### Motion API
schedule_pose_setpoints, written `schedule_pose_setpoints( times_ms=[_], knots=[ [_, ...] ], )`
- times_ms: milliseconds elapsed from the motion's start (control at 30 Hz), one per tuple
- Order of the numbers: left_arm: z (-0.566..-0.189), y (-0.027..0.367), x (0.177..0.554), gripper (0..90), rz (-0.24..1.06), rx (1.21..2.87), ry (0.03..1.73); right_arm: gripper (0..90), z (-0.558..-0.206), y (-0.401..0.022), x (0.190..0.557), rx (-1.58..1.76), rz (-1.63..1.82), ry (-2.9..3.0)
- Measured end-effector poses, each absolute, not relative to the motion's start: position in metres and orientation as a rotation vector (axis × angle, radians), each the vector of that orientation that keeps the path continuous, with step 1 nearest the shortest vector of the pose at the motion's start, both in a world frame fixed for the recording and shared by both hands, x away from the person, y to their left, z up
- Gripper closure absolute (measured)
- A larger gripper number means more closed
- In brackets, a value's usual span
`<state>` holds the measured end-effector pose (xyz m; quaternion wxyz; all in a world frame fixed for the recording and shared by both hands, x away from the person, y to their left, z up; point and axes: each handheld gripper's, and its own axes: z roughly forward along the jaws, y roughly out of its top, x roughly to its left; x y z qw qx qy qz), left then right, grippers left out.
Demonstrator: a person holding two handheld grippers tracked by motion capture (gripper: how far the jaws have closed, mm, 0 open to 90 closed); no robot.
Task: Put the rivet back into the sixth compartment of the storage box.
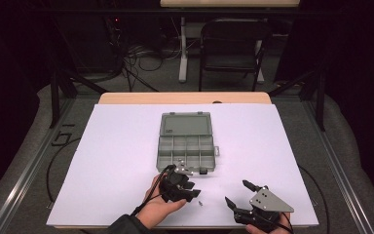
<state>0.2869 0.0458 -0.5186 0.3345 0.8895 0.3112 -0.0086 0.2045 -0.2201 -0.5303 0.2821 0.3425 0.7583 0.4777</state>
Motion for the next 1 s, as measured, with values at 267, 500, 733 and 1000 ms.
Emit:
schedule_pose_setpoints(
  times_ms=[267, 500, 733, 1000],
  knots=[
    [-0.525, 0.041, 0.282, 69.9, -0.038, 2.349, 0.790, 22.6, -0.530, -0.220, 0.204, 0.916, 1.277, 2.033],
    [-0.533, 0.036, 0.277, 70.9, -0.064, 2.365, 0.780, 22.6, -0.530, -0.220, 0.204, 0.917, 1.277, 2.034],
    [-0.536, 0.032, 0.275, 71.3, -0.067, 2.379, 0.767, 22.7, -0.530, -0.220, 0.205, 0.913, 1.277, 2.037],
    [-0.540, 0.027, 0.276, 72.7, -0.066, 2.391, 0.753, 22.6, -0.530, -0.220, 0.204, 0.914, 1.273, 2.037]
  ],
)
